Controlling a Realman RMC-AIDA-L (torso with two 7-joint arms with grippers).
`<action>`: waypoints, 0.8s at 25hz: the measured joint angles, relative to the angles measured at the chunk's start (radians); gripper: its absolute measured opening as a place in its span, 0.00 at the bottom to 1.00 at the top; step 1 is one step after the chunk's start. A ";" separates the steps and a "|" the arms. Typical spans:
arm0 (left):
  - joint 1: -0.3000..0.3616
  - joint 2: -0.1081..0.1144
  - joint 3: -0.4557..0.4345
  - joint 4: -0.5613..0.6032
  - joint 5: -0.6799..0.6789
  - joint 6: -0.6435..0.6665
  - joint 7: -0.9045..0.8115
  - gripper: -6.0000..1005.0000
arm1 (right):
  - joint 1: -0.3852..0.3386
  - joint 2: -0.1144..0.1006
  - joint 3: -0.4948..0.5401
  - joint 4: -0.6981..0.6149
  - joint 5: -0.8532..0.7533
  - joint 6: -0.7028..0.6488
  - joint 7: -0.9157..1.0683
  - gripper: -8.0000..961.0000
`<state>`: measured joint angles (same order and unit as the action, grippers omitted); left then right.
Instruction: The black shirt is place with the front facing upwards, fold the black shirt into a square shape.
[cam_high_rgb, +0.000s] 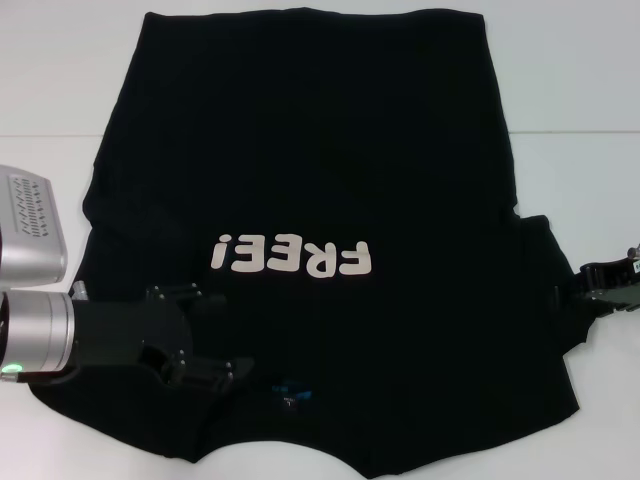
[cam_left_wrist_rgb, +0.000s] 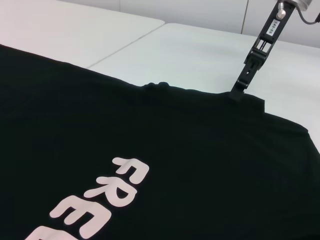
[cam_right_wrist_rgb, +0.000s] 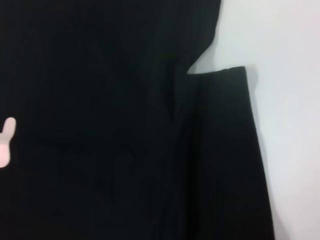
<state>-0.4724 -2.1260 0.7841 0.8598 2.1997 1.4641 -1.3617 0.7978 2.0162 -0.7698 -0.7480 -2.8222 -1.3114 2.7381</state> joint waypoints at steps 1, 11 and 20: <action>0.000 0.000 0.000 0.000 0.000 0.000 0.000 0.93 | -0.001 0.000 -0.005 -0.001 0.000 0.002 0.002 0.85; -0.001 0.000 0.000 0.001 0.000 0.001 -0.001 0.93 | 0.003 0.003 -0.015 -0.001 -0.002 0.009 0.012 0.53; -0.001 0.000 0.000 -0.004 0.000 0.004 -0.004 0.93 | -0.001 -0.002 -0.019 -0.002 -0.002 0.016 -0.002 0.14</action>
<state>-0.4733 -2.1260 0.7838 0.8560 2.1997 1.4679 -1.3657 0.7970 2.0145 -0.7889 -0.7503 -2.8241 -1.2951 2.7360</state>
